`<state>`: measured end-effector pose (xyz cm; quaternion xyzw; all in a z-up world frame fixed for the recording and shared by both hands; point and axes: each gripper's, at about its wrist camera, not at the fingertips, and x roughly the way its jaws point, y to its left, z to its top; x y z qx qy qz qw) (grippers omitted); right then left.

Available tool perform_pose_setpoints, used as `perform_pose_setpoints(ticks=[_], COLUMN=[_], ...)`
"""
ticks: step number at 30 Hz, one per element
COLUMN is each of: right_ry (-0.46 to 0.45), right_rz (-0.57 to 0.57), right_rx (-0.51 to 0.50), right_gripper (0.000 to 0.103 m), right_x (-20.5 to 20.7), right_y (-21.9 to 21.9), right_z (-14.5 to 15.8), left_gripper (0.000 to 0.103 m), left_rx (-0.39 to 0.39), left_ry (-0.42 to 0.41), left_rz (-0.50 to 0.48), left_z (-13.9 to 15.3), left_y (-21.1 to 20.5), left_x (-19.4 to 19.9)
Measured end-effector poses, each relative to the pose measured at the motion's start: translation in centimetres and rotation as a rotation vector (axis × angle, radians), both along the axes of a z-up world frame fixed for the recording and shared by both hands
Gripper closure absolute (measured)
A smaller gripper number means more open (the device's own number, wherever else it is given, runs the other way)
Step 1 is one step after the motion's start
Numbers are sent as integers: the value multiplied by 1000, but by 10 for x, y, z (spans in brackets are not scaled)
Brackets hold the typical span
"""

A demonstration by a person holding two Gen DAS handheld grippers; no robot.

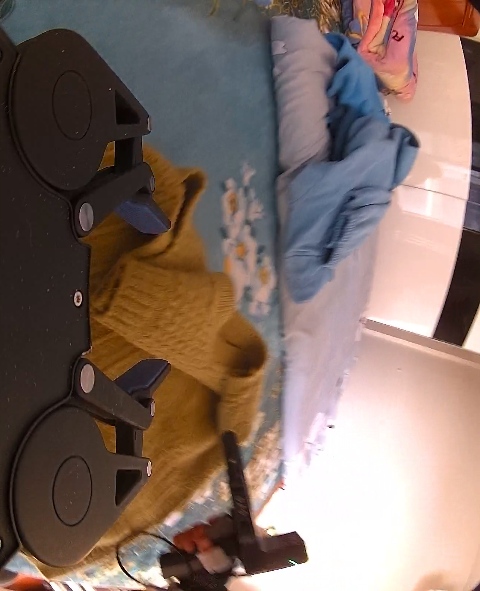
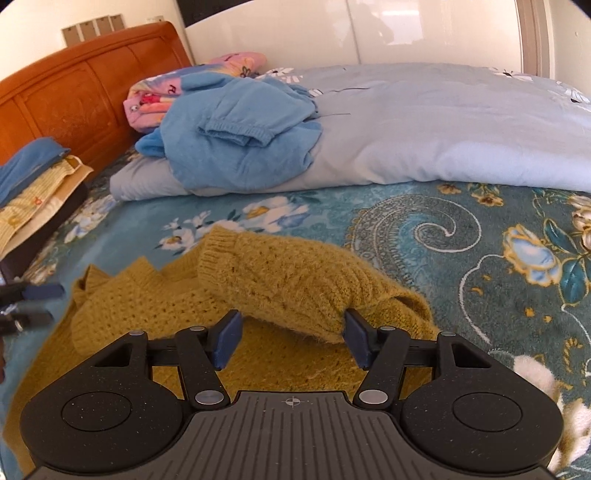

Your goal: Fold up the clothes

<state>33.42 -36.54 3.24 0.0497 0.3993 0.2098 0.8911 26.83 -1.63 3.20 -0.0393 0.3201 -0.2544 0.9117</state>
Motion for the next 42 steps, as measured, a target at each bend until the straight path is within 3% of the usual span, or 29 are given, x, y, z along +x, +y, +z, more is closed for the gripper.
perform_pose_setpoints(ticks=[3, 6, 9, 11, 15, 16, 19, 23, 26, 31, 34, 37, 39, 41, 42], right_ry=[7, 17, 25, 19, 24, 23, 9, -29, -67, -104, -83, -64, -68, -63, -61], right_rz=[-10, -30, -37, -39, -55, -59, -73, -87, -118, -196, -247, -275, -278, -278, -277], right_rx=[24, 46, 67, 70, 69, 71, 67, 59, 36, 6, -47, -38, -45, -58, -58], right_gripper=[43, 43, 43, 50, 83, 88, 91, 93, 94, 97, 97, 97, 97, 97, 97], right_x=[1, 4, 7, 8, 10, 11, 16, 30, 50, 90, 113, 115, 109, 99, 91], right_y=[-2, -5, -6, -6, -9, -11, -15, -19, -24, -35, -40, -48, -52, -58, -62], right_z=[-1, -3, -4, -4, -3, -1, 5, 18, 30, 40, 32, 25, 24, 24, 25], left_gripper=[30, 25, 30, 39, 89, 95, 97, 97, 97, 97, 96, 91, 91, 84, 76], left_rx=[-45, 1, 17, 21, 74, 84, 132, 198, 212, 247, 302, 300, 294, 279, 271], left_ry=[38, 45, 45, 36, 15, 13, -10, -101, -162, -197, -181, -112, -73, -59, -54], left_rz=[-6, -11, -2, 6, 21, 19, 4, 0, 49, 116, 150, 204, 257, 270, 273], left_z=[-9, -16, -19, -17, -10, -8, 0, 15, 29, 42, 32, 19, 13, 17, 20], left_y=[-11, -22, -26, -27, -33, -35, -43, -48, -45, -53, -66, -65, -56, -42, -35], left_x=[7, 12, 14, 13, 11, 11, 13, 34, 72, 142, 173, 192, 195, 178, 167])
